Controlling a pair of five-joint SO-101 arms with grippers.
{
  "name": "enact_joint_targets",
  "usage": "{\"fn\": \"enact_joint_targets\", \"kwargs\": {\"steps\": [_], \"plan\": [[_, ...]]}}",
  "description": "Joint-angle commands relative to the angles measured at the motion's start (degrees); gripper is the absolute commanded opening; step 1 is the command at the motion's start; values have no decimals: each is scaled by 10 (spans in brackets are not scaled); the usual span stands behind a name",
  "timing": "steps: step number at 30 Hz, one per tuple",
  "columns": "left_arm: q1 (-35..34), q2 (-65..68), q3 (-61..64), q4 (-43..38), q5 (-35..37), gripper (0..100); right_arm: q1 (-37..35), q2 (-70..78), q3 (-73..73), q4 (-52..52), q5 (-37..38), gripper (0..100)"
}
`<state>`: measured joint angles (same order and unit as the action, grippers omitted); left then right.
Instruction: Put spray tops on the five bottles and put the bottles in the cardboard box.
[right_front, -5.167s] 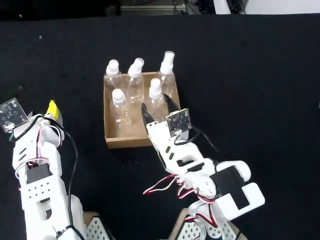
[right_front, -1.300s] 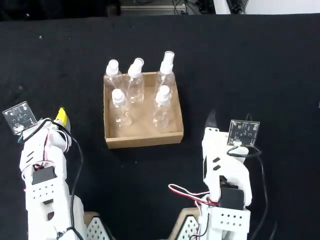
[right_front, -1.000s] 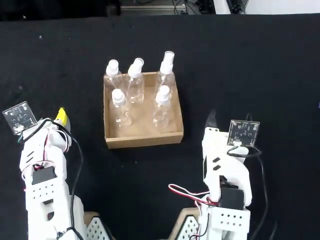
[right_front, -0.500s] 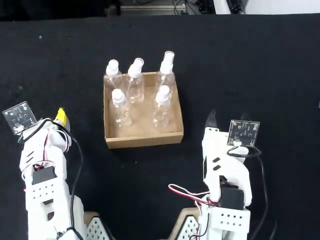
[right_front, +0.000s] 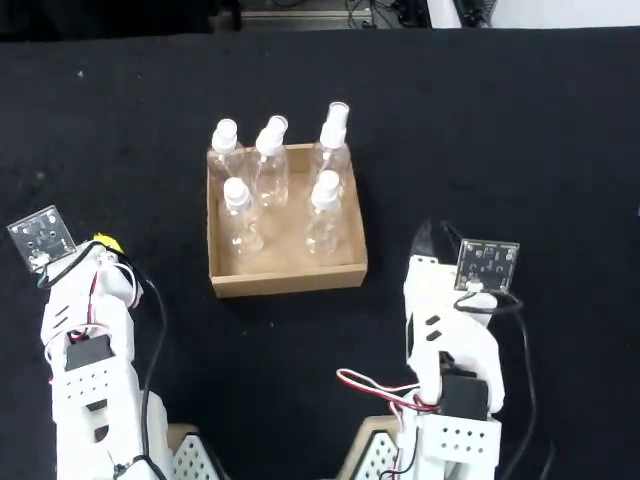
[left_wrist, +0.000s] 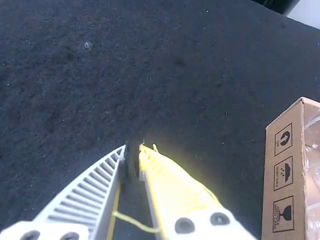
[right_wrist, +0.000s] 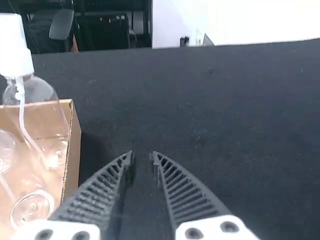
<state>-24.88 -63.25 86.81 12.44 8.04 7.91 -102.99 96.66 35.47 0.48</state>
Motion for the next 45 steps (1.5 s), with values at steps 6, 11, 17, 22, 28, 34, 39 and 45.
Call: {"fn": "enact_joint_targets", "kwargs": {"steps": [6, 11, 17, 22, 28, 34, 39, 45], "plan": [[6, -12, -7, -11, 1, 29, -11, -56, -7, 4, 0, 11], [6, -12, -7, -11, 4, 29, -41, -56, -2, 15, 1, 11], [6, -27, -11, 31, 4, 29, -43, -55, -2, 19, 2, 11], [16, -142, 0, 105, 0, 29, -47, -55, -2, 20, 2, 11], [29, -289, 74, 113, -18, 29, -47, -56, -2, 32, 0, 11], [30, -376, 108, 140, -20, 29, -47, -55, -2, 36, -3, 11], [65, -386, 108, 158, -25, 29, -47, -55, -2, 35, 2, 11], [67, -386, 108, 159, -25, 30, -92, -54, -2, 14, 1, 12]]}}
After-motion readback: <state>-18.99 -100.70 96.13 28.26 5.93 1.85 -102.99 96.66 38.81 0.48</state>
